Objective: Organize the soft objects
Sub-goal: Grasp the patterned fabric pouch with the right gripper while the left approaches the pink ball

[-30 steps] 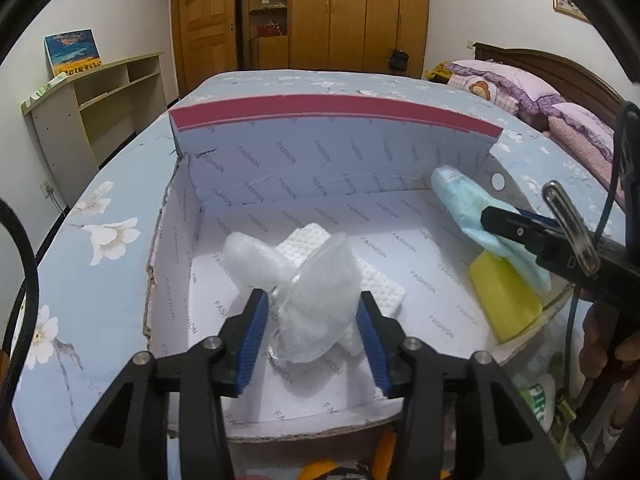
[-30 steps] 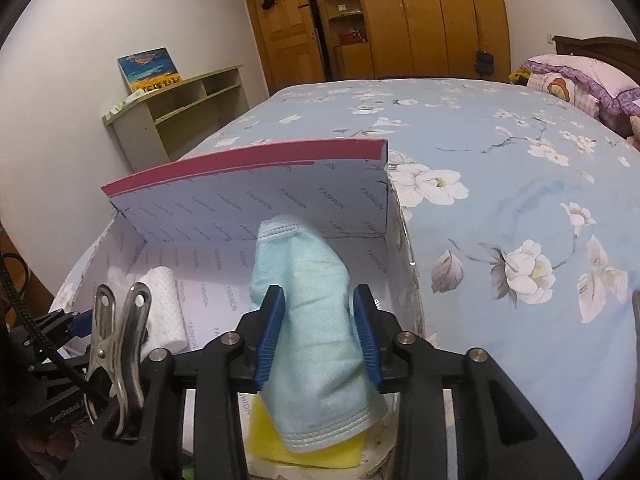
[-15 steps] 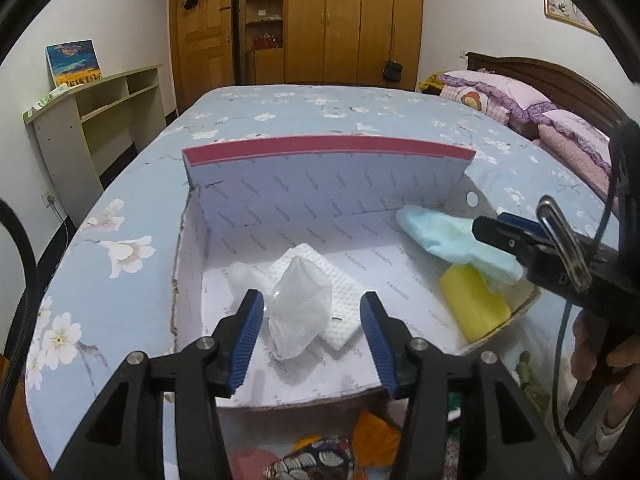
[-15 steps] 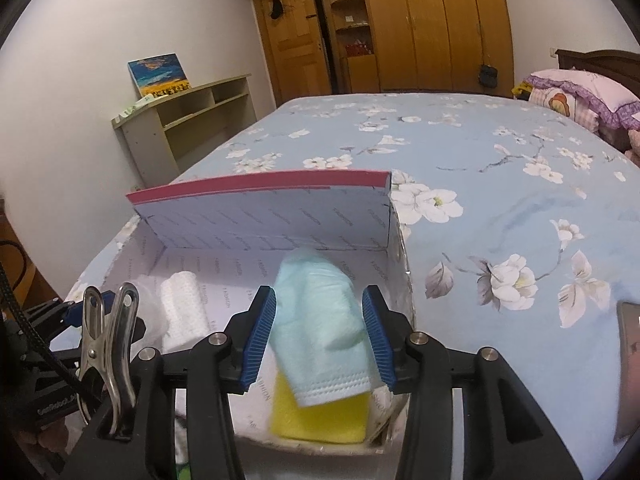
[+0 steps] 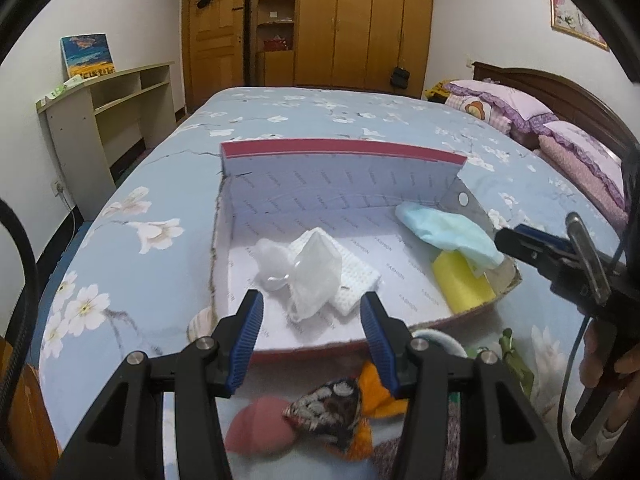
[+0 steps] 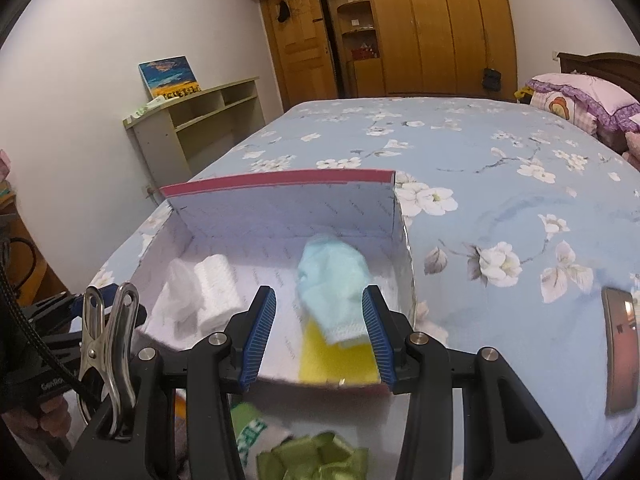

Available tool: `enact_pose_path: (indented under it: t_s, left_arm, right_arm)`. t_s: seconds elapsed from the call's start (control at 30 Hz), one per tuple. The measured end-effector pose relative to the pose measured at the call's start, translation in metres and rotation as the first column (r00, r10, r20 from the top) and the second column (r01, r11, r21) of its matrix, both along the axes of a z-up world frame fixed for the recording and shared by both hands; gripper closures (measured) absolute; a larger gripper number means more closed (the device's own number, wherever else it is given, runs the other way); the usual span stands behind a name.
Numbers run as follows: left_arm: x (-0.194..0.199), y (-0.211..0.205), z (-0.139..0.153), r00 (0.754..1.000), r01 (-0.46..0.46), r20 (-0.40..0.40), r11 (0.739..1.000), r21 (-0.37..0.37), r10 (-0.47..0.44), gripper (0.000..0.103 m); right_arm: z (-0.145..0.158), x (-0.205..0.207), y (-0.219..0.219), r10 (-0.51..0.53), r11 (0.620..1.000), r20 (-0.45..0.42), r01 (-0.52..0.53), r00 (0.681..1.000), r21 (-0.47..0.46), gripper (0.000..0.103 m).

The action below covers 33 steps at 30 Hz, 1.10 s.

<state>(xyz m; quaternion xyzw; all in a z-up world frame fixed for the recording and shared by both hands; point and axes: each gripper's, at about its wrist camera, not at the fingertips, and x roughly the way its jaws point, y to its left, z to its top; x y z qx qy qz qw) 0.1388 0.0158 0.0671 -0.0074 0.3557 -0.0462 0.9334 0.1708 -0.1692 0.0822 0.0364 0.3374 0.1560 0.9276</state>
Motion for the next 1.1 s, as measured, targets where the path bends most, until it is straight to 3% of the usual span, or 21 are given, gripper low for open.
enact_pose_path:
  t_s: [0.63,1.1]
  left_arm:
    - [-0.050,0.045,-0.014,0.996,-0.083,-0.044,0.995,-0.054,0.081,0.050]
    - [-0.064,0.075,-0.036,0.985,-0.157,-0.089,0.985,-0.065,0.151,0.050]
  right_arm:
    - [-0.009,-0.053,0.014,0.030,0.999,-0.056,-0.028,0.998,0.036,0.057]
    - [-0.019,-0.070,0.080,0.208,0.978,-0.111,-0.206,0.972,0.029,0.057]
